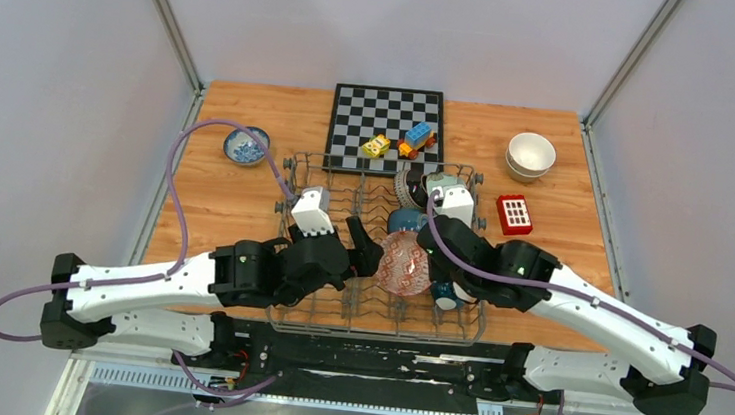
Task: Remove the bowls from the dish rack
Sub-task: Place the bowl with the bowl.
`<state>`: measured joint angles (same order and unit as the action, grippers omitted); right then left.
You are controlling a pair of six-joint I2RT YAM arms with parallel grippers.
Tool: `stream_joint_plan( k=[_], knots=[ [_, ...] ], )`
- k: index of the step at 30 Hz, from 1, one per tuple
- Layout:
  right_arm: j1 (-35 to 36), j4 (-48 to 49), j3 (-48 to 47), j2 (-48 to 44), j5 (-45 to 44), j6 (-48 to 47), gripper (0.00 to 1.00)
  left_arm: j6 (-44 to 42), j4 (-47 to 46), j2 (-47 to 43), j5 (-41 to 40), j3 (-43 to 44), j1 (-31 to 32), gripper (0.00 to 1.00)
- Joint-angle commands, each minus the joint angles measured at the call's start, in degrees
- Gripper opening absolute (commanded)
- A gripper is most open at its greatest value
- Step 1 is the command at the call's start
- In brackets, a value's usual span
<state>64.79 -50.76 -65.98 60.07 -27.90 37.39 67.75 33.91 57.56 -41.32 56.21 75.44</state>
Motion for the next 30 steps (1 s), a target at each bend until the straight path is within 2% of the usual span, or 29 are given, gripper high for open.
stream_joint_plan(
  k=[1,6,13,19,23,30],
  knots=[
    [-1.1,0.2,-1.8,2.0,-1.0,8.7,0.0,3.4,5.9,2.7,-2.5,2.5,-0.3,1.0],
    [-1.4,-1.8,-4.0,4.7,0.2,13.9,0.0,1.5,8.6,5.8,-4.1,4.5,-0.3,1.0],
    [-1.7,-2.1,-5.8,5.7,1.4,15.4,0.0,-3.2,5.4,8.0,-2.7,4.7,-0.3,0.89],
    [-2.0,-2.0,-5.4,5.3,2.4,16.1,0.0,-4.6,3.4,8.1,-2.4,3.7,-0.5,0.72],
    [-2.0,-1.8,-4.8,5.3,2.3,16.6,0.0,-5.7,1.5,7.8,-1.5,3.2,-0.7,0.52],
    [-2.0,-0.8,-3.8,5.9,2.1,16.8,0.0,-5.6,3.1,9.7,-2.1,5.3,-1.3,0.36]
  ],
)
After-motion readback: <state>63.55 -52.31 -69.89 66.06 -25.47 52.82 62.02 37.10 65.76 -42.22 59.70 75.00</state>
